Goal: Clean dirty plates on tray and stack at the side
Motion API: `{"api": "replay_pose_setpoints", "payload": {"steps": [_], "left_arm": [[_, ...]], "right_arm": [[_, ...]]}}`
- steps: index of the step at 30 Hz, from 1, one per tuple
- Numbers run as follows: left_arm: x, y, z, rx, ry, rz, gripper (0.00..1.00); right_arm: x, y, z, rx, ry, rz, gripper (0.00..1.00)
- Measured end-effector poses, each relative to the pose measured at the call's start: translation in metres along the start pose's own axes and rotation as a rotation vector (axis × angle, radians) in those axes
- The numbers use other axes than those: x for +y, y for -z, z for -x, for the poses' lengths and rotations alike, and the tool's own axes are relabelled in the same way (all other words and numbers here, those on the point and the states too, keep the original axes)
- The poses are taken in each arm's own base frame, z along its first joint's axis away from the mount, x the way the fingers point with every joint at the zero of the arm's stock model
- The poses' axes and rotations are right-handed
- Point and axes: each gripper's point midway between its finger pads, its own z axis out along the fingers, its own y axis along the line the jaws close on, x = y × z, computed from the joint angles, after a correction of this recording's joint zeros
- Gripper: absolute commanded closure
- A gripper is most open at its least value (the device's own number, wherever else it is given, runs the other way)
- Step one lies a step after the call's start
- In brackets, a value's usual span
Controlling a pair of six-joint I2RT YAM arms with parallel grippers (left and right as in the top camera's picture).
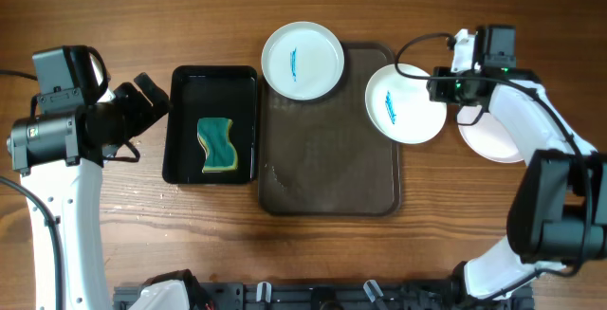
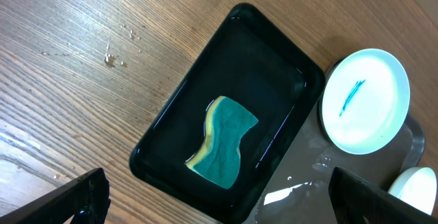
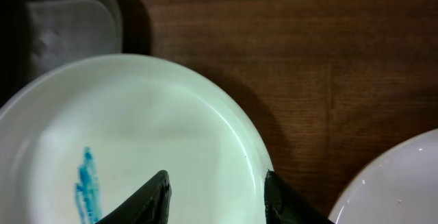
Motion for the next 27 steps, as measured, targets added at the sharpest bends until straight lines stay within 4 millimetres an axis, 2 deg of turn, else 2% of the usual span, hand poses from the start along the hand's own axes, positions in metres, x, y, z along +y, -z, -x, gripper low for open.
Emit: {"api": "replay_pose_setpoints", "payload": {"steps": [6, 7, 8, 9, 13, 15, 17, 19, 21, 24, 25, 27], "left_arm": [[0.0, 0.0, 0.0, 0.0, 0.0, 0.0, 0.0], [0.0, 0.0, 0.0, 0.0, 0.0, 0.0, 0.0], [0.0, 0.0, 0.0, 0.0, 0.0, 0.0, 0.0], [0.0, 0.0, 0.0, 0.0, 0.0, 0.0, 0.0], [0.0, 0.0, 0.0, 0.0, 0.0, 0.0, 0.0], [0.0, 0.0, 0.0, 0.0, 0.0, 0.0, 0.0], [0.0, 0.0, 0.0, 0.0, 0.0, 0.0, 0.0], [0.0, 0.0, 0.0, 0.0, 0.0, 0.0, 0.0], [0.0, 0.0, 0.0, 0.0, 0.0, 0.0, 0.0], [0.0, 0.0, 0.0, 0.0, 0.0, 0.0, 0.0], [0.0, 0.0, 0.0, 0.0, 0.0, 0.0, 0.0], [0.0, 0.0, 0.0, 0.0, 0.0, 0.0, 0.0]], "right_arm": [[-0.017, -0.025, -0.028, 0.101, 0.0, -0.071, 0.67], [-0.017, -0.029, -0.034, 0.118, -0.004, -0.067, 0.73], [-0.017, -0.031, -0.037, 0.13, -0.009, -0.066, 0.91], [-0.017, -0.034, -0.041, 0.141, -0.023, -0.064, 0.96], [-0.017, -0.031, -0.046, 0.166, -0.054, -0.063, 0.96], [-0.017, -0.026, -0.055, 0.212, -0.088, -0.069, 0.96], [-0.016, -0.019, -0.065, 0.256, -0.105, -0.076, 0.96], [-0.014, -0.007, -0.065, 0.261, -0.11, -0.078, 0.96], [-0.003, 0.013, -0.053, 0.209, -0.089, -0.067, 0.96], [0.031, 0.042, -0.033, 0.113, -0.014, -0.02, 0.96], [0.054, 0.053, -0.028, 0.078, 0.037, 0.013, 0.96], [0.096, 0.063, -0.028, 0.053, 0.116, 0.068, 0.96]]}}
